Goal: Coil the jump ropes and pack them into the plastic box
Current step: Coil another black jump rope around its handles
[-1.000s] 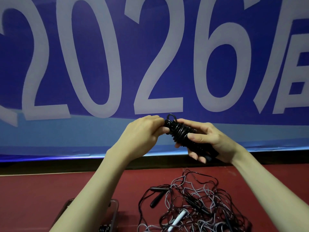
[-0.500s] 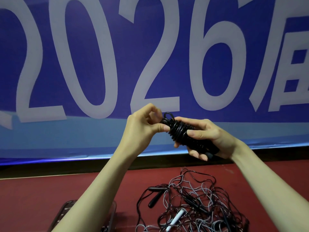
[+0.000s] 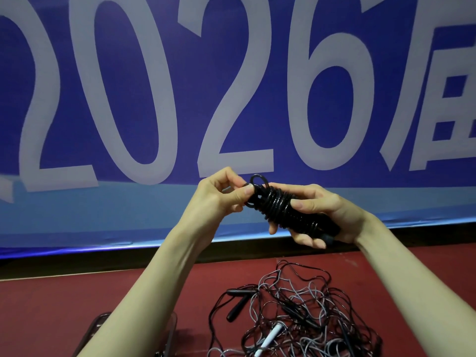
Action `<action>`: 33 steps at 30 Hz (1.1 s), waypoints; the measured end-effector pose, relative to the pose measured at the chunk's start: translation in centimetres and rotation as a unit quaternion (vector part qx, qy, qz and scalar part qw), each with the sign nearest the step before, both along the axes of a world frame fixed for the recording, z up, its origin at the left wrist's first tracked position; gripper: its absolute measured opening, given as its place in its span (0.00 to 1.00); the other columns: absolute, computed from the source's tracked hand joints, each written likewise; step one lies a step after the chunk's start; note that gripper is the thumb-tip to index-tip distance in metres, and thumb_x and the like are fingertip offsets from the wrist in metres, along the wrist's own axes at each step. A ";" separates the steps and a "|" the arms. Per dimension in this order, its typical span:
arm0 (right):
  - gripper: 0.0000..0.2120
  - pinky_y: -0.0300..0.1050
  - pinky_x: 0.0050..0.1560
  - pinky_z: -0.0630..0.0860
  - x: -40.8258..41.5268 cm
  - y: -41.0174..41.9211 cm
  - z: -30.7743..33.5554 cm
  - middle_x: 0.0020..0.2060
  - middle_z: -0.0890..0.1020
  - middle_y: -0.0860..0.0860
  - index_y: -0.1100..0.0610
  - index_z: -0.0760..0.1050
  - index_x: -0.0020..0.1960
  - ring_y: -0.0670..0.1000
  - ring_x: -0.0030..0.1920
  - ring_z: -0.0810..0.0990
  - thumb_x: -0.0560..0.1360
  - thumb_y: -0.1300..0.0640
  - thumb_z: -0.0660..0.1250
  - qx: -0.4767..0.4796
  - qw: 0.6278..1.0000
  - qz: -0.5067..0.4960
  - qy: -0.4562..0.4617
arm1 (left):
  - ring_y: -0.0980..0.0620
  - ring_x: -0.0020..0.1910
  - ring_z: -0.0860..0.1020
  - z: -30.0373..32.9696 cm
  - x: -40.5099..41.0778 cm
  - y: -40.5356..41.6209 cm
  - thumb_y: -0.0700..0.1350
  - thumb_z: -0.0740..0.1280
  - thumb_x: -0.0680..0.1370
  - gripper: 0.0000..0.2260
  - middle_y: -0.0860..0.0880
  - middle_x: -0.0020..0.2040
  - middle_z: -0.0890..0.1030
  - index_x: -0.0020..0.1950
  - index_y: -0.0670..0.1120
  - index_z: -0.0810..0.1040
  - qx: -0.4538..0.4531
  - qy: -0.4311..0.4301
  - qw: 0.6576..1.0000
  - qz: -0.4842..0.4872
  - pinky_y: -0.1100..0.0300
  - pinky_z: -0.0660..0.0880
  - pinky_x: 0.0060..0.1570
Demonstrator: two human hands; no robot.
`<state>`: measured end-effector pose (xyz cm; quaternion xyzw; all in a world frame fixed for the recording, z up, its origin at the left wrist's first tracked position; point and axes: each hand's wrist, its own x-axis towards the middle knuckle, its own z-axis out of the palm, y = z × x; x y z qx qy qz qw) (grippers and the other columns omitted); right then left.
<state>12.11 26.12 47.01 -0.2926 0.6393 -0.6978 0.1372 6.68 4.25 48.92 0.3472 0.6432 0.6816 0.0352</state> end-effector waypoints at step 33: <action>0.30 0.39 0.23 0.75 0.7 -1.1 0.6 0.50 0.79 0.68 0.50 0.70 0.72 0.54 0.27 0.77 0.72 0.52 0.73 0.021 1.000 -0.022 0.003 | 0.52 0.34 0.80 1.0 0.3 -1.9 0.41 0.74 0.73 0.07 0.51 0.32 0.80 0.39 0.46 0.77 -0.121 0.224 0.963 0.086 0.52 0.78 0.43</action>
